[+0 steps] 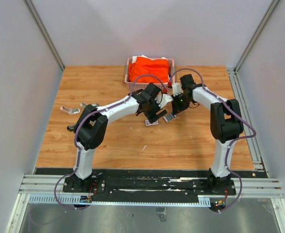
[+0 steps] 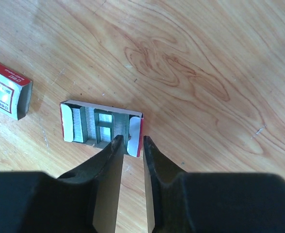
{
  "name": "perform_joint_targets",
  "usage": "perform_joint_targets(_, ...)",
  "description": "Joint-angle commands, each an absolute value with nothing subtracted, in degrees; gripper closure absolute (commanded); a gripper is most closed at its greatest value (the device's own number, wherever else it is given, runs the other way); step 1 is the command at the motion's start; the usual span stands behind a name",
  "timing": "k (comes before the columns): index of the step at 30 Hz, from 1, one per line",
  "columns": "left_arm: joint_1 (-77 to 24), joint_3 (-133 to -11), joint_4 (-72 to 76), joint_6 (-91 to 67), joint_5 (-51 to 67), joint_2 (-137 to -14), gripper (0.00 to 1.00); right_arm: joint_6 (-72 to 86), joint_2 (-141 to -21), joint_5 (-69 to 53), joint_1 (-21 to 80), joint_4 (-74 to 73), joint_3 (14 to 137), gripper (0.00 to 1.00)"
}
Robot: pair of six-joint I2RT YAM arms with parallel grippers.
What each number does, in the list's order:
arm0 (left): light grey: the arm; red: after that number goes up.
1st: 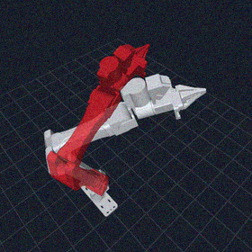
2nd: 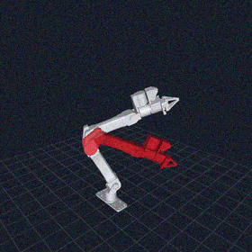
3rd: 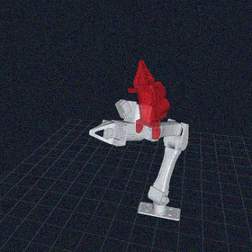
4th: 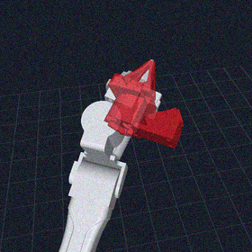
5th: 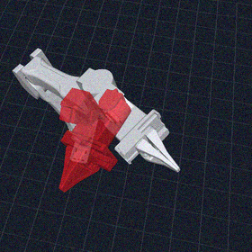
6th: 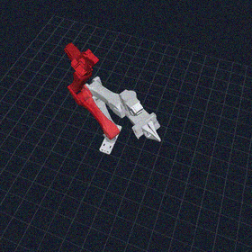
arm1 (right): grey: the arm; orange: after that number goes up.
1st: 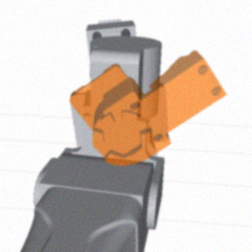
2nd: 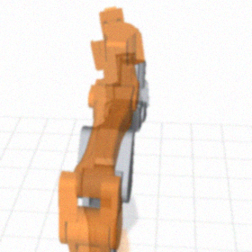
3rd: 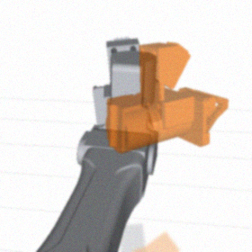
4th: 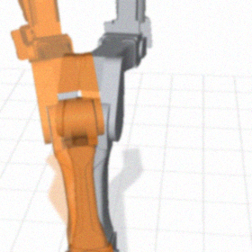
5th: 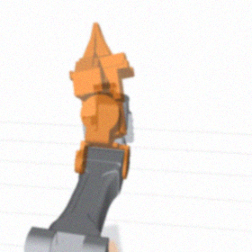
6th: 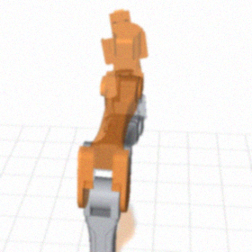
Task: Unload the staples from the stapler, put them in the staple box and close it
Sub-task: Close the staple box at the center of the board.
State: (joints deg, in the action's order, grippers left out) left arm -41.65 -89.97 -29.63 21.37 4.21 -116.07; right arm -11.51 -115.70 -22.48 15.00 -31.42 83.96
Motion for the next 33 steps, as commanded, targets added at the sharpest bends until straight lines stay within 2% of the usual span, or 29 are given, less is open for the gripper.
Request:
perform_joint_targets(1,-41.55,-90.0,-29.09,21.36,5.1,-116.02,0.19,-11.43,-112.24,-23.28,15.71,-32.58,83.96,0.75)
perform_joint_targets(7,-41.57,-89.74,-29.18,21.36,5.0,-116.1,0.19,-14.14,-111.14,-20.38,17.43,-33.09,83.68,0.64)
perform_joint_targets(10,-41.57,-89.65,-29.18,21.49,4.91,-116.01,0.19,-15.21,-111.46,-16.65,18.79,-33.38,83.78,0.55)
perform_joint_targets(11,-41.57,-89.58,-29.18,21.45,4.87,-116.04,0.19,-15.46,-111.71,-15.46,19.15,-33.47,83.76,0.47)
perform_joint_targets(12,-41.57,-89.61,-29.18,21.49,4.89,-116.02,0.19,-15.49,-111.88,-14.48,19.42,-33.48,83.83,0.45)
perform_joint_targets(21,-41.57,-88.61,-28.57,21.62,4.66,-115.58,0.19,-15.69,-113.2,-10.09,20.04,-33.6,84.66,0.44)
perform_joint_targets(33,-41.57,-88.6,-28.56,21.8,4.64,-115.79,0.19,-15.8,-116.26,-10.51,20.07,-33.95,85.17,0.43)
